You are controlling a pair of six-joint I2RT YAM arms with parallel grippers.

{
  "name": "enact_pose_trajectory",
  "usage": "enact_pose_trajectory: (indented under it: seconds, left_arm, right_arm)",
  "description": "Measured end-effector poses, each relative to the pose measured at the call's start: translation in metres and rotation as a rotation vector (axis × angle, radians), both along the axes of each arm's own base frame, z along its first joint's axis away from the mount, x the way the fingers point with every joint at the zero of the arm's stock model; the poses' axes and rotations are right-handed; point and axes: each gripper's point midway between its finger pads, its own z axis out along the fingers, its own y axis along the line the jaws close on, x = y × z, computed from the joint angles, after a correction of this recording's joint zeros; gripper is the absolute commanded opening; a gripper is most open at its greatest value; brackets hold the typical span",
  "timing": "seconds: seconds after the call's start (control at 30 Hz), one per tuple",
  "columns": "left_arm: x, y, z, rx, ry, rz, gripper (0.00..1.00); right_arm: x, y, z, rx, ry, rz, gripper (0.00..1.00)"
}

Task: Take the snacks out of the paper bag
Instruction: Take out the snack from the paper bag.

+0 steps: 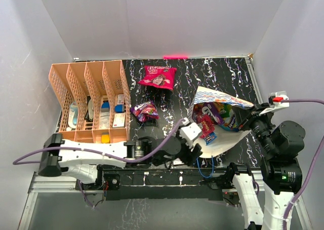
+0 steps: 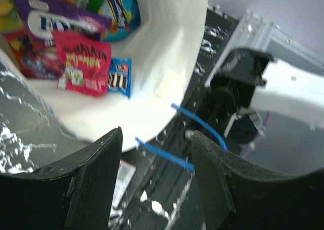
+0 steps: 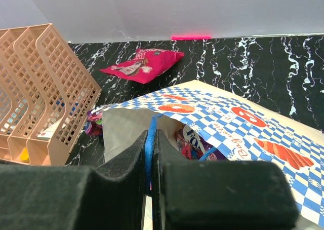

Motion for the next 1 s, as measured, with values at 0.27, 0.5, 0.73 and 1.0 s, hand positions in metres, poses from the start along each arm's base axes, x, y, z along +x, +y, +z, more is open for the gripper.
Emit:
enact_pose_trajectory:
  seconds: [0.27,0.5,0.73,1.0]
  left_arm:
    - [0.039,-0.066,-0.008,0.029,-0.072,0.207,0.53]
    - [0.066,-0.103,-0.055,0.125,-0.077,0.395,0.52]
    - [0.087,-0.11,-0.101,0.208,-0.075,0.489,0.57]
    - [0.117,-0.098,-0.102,0.21,-0.091,0.607,0.66]
  right_arm:
    - [0.009,0.001,0.001,0.015,0.029,0.005,0.08]
    - [0.012,0.001,0.012,0.022,0.028,0.004,0.08]
    - [0.006,0.002,0.023,0.027,0.009,0.005,0.08]
    - [0.005,0.002,0.021,0.031,0.019,0.004,0.08]
